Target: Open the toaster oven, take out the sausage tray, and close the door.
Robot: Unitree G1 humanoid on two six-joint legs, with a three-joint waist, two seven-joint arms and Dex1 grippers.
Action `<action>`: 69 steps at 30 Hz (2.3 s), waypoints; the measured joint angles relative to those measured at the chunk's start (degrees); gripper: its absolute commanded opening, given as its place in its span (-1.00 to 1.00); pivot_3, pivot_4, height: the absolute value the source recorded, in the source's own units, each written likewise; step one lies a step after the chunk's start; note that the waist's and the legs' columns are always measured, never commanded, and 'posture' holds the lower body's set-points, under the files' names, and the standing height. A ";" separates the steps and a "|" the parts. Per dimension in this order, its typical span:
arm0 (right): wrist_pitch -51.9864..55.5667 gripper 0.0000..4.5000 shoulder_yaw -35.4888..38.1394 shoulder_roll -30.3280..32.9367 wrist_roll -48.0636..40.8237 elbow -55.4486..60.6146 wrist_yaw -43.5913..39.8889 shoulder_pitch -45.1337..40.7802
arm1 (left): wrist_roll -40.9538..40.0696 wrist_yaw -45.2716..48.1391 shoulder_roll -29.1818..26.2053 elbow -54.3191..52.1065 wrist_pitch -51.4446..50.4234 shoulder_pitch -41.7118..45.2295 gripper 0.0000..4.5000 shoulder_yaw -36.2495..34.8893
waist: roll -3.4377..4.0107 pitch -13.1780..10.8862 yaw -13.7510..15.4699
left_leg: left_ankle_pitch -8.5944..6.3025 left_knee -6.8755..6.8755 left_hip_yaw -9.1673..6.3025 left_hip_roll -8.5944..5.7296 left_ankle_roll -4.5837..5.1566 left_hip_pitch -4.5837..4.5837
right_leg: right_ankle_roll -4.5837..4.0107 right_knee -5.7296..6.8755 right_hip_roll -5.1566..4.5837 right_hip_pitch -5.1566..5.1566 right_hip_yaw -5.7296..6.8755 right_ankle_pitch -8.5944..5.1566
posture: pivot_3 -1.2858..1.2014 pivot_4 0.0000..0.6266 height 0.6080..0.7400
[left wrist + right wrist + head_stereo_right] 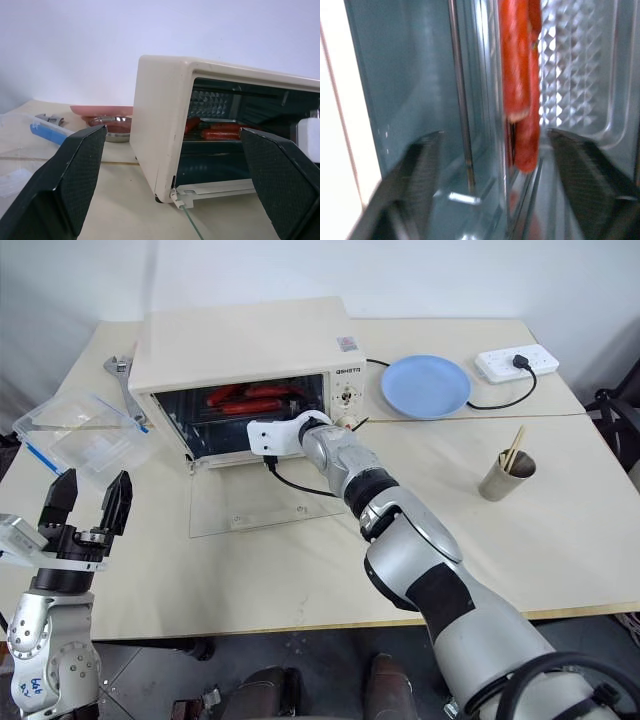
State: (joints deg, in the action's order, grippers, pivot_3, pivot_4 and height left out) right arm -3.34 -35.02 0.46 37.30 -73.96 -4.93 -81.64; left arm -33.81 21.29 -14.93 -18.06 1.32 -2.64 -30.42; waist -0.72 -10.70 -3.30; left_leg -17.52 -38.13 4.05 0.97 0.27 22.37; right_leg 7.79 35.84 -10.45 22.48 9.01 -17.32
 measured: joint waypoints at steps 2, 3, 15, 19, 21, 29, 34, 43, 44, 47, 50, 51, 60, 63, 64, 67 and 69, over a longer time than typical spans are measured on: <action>0.18 -0.33 0.02 -0.08 0.00 -0.54 0.23 -0.39 | -0.22 -0.08 -0.29 0.00 -0.20 0.19 1.00 0.08 | 0.00 0.00 -0.03 | 0.00 0.01 0.01 0.00 0.00 0.00 | -0.01 0.00 0.01 0.01 0.00 0.00 | 0.03 -0.52 1.00; 0.35 -0.46 0.02 -0.11 0.00 -0.59 0.30 -0.52 | -0.33 -0.10 -0.51 -0.01 -0.31 0.32 1.00 0.16 | 0.00 0.00 -0.04 | 0.00 0.02 0.01 0.01 0.00 0.00 | -0.01 0.00 0.02 0.01 0.00 0.00 | 0.03 -0.52 1.00; -0.50 -0.99 -0.57 0.32 1.97 -0.53 0.97 -0.65 | -1.80 0.41 -2.82 0.50 -2.98 4.24 1.00 2.47 | 0.00 0.00 -0.03 | 0.00 0.04 0.01 0.01 -0.02 0.03 | -0.01 -0.01 0.04 0.05 0.01 -0.01 | 0.03 -0.52 1.00; -2.03 -0.99 -0.74 2.28 2.65 2.30 0.63 0.72 | -2.41 3.06 -4.91 3.94 -5.12 9.03 1.00 4.78 | 0.01 -0.01 0.06 | 0.01 0.04 0.00 0.00 -0.03 0.07 | -0.01 -0.03 0.05 0.07 0.02 -0.01 | 0.03 -0.52 1.00; -2.78 -0.99 -0.92 3.08 3.34 4.85 0.46 1.97 | -2.66 4.88 -6.31 7.59 -6.36 12.88 1.00 6.02 | 0.01 -0.01 -0.07 | 0.01 0.06 0.03 -0.01 -0.03 0.09 | -0.01 -0.04 0.06 0.11 0.02 -0.01 | 0.03 -0.52 1.00; -2.61 -0.99 -1.36 5.43 5.38 15.11 -2.05 6.58 | -1.93 11.27 -9.15 18.93 -6.06 22.79 1.00 8.42 | 0.01 -0.01 -1.43 | 0.03 0.22 0.02 0.00 -0.07 0.11 | -0.01 -0.09 0.09 0.17 0.07 -0.01 | 0.03 -0.52 1.00; -1.81 -0.99 -1.36 6.83 5.95 20.12 -4.42 8.64 | -1.19 14.05 -9.96 24.13 -5.08 26.55 1.00 9.00 | 0.01 -0.01 -1.60 | 0.04 0.21 0.02 0.02 -0.08 0.10 | -0.01 -0.10 0.11 0.17 0.07 -0.01 | 0.03 -0.52 1.00; -1.11 -0.99 -1.29 10.24 6.91 30.72 -7.28 14.29 | 0.01 17.31 -10.88 28.73 -3.70 29.47 1.00 9.10 | 0.01 -0.01 -1.47 | 0.05 0.15 0.02 0.02 -0.09 0.10 | -0.01 -0.08 0.11 0.15 0.05 -0.01 | 0.03 -0.52 1.00; -1.00 -0.99 -1.27 10.57 6.99 32.29 -7.58 15.24 | 0.04 17.55 -11.15 29.07 -3.66 29.54 1.00 9.07 | 0.01 -0.01 -1.52 | 0.05 0.15 0.03 0.02 -0.09 0.08 | -0.01 -0.08 0.11 0.15 0.04 -0.01 | 0.03 -0.52 1.00; 1.33 -0.99 -1.09 11.82 7.75 38.77 -9.61 18.37 | 0.16 18.01 -11.28 29.81 -3.65 29.99 1.00 9.06 | 0.01 -0.01 -1.48 | 0.05 0.13 0.03 0.03 -0.10 0.07 | -0.01 -0.05 0.11 0.14 0.04 -0.01 | 0.03 -0.52 1.00; 3.88 -0.99 -0.72 12.68 8.65 45.54 -11.50 22.30 | 0.28 18.21 -11.44 30.16 -3.66 30.21 1.00 9.05 | 0.00 -0.01 -1.47 | 0.05 0.12 0.04 0.02 -0.10 0.07 | -0.01 -0.05 0.11 0.14 0.03 -0.01 | 0.03 -0.52 1.00; 4.52 -0.99 -0.70 12.86 8.86 46.86 -12.03 22.92 | 0.30 18.21 -11.45 30.26 -3.66 30.28 1.00 9.05 | 0.00 -0.01 -1.48 | 0.06 0.12 0.04 0.02 -0.10 0.07 | -0.01 -0.04 0.11 0.14 0.04 -0.01 | 0.03 -0.52 1.00; 10.54 -0.88 -0.70 11.09 10.98 49.27 -13.63 23.92 | 0.64 18.49 -11.48 32.30 -3.41 31.80 1.00 9.05 | 0.00 -0.01 -1.38 | 0.07 0.08 0.02 0.01 -0.10 0.06 | -0.01 -0.03 0.11 0.10 0.04 -0.01 | 0.03 -0.52 1.00; 11.69 -0.54 -0.80 10.25 11.64 46.96 -13.53 21.69 | 0.96 18.61 -11.50 32.90 -3.17 32.20 1.00 9.07 | 0.00 0.00 -1.36 | 0.08 0.06 0.02 0.01 -0.10 0.05 | -0.01 -0.02 0.11 0.09 0.04 -0.01 | 0.03 -0.52 1.00; 12.19 -0.38 -0.72 9.89 11.69 45.61 -13.43 20.48 | 1.10 18.71 -11.52 33.31 -3.13 32.55 1.00 9.09 | 0.00 0.00 -1.33 | 0.10 0.05 0.01 0.01 -0.10 0.05 | -0.01 -0.02 0.11 0.08 0.04 -0.01 | 0.03 -0.52 1.00; 12.35 -0.08 -0.58 8.91 11.62 42.72 -13.00 18.64 | 1.40 18.94 -11.58 34.15 -3.02 33.33 1.00 9.08 | -0.01 0.00 -1.31 | 0.10 0.06 -0.02 0.01 -0.11 0.03 | -0.01 -0.01 0.11 0.06 0.05 -0.01 | 0.03 -0.52 1.00; 12.23 -0.08 -0.63 8.68 11.62 41.50 -13.00 18.54 | 1.53 19.01 -11.58 34.22 -2.91 33.41 1.00 9.08 | -0.01 0.00 -1.31 | 0.10 0.07 -0.03 0.00 -0.11 0.04 | -0.01 -0.01 0.10 0.06 0.05 0.00 | 0.03 -0.52 1.00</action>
State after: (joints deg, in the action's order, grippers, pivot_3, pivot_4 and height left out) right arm 8.88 -35.65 9.13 48.92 -32.46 -17.94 -63.10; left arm -32.28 40.30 -26.51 16.16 -1.59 30.77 -21.34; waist -0.72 -10.70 -4.61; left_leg -17.42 -38.06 4.02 0.97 0.17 22.40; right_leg 7.78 35.83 -10.34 22.54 9.06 -17.33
